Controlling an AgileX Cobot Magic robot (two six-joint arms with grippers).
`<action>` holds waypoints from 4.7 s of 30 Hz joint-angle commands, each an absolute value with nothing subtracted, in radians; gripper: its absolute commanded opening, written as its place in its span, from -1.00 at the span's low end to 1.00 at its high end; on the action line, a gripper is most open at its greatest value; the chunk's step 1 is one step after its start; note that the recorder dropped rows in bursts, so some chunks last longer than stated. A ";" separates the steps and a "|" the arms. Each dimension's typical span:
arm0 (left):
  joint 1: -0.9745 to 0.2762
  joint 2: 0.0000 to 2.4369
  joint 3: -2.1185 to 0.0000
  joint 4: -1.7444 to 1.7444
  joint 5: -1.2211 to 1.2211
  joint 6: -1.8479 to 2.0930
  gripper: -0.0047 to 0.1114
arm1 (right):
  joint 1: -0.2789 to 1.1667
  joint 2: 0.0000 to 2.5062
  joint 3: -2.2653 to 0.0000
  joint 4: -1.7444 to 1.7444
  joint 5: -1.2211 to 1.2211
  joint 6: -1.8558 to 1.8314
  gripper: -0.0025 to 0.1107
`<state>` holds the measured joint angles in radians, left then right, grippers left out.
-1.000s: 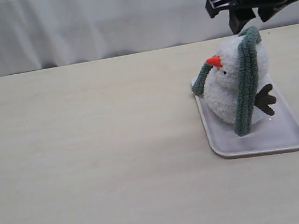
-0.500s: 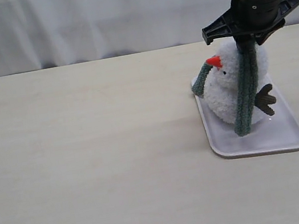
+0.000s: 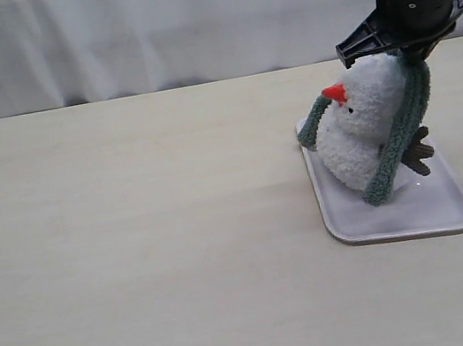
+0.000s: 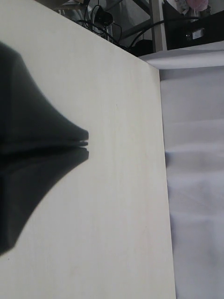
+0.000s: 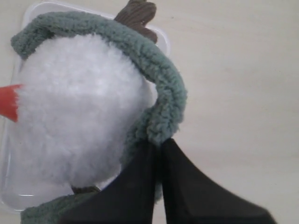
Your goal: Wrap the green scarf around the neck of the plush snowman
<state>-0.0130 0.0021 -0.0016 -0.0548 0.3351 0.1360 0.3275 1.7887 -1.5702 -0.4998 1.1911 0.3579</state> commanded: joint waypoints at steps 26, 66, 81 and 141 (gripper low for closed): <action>-0.017 0.000 0.000 -0.062 0.323 0.134 -0.92 | 0.256 1.803 -1.459 -0.344 1.122 0.358 -0.52; -0.017 0.000 0.000 -0.062 0.323 0.134 -0.92 | 0.267 1.534 -1.174 -0.276 1.098 -0.410 -0.14; -0.017 0.000 0.000 -0.062 0.323 0.134 -0.92 | 0.503 1.470 -1.087 -0.594 1.063 -0.743 -0.14; -0.017 0.000 0.000 -0.056 0.323 0.134 -0.92 | 0.501 1.521 -0.842 -0.826 0.584 -0.142 -0.88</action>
<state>-0.0130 0.0021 -0.0016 -0.0548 0.3351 0.1360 0.5019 1.4993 -0.8486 -0.8548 0.5938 -0.1442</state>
